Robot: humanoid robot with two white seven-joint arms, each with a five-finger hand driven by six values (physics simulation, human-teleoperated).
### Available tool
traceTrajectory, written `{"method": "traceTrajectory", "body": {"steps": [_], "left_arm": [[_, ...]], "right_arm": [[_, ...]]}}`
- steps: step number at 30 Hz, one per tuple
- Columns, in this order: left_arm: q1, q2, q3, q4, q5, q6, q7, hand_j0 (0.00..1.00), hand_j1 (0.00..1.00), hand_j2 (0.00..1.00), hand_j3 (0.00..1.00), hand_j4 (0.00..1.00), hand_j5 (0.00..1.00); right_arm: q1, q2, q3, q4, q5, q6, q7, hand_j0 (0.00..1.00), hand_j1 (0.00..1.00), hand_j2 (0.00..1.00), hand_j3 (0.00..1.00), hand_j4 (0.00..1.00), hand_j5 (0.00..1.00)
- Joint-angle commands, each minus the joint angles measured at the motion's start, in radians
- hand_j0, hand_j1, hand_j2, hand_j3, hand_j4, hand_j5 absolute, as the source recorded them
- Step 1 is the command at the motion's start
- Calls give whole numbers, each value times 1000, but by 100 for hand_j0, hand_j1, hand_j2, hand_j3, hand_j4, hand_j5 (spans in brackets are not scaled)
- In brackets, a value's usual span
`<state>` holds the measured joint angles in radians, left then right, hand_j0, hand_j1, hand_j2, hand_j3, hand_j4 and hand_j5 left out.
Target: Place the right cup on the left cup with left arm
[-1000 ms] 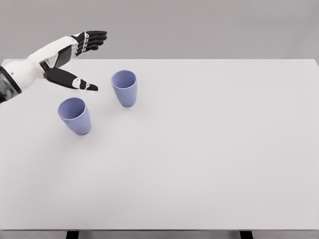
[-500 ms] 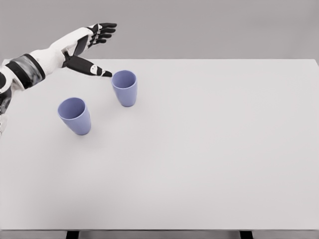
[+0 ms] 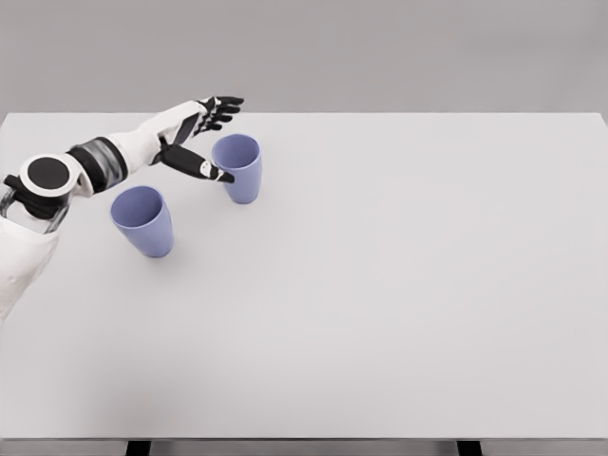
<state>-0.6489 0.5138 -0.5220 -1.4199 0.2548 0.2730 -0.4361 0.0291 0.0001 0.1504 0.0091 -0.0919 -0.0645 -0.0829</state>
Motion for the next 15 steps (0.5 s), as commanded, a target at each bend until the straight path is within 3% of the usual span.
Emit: {"method": "traceTrajectory", "body": {"steps": [1, 15], "left_arm": [[0, -11, -4, 24, 3, -1, 0, 100, 100, 100, 100, 100, 100], [-37, -41, -30, 110, 3, -1, 0, 100, 100, 100, 100, 100, 100]], "right_arm": [[0, 0, 0, 0, 0, 0, 0, 100, 100, 100, 100, 100, 100], [0, 0, 0, 0, 0, -1, 0, 100, 100, 100, 100, 100, 100]]}}
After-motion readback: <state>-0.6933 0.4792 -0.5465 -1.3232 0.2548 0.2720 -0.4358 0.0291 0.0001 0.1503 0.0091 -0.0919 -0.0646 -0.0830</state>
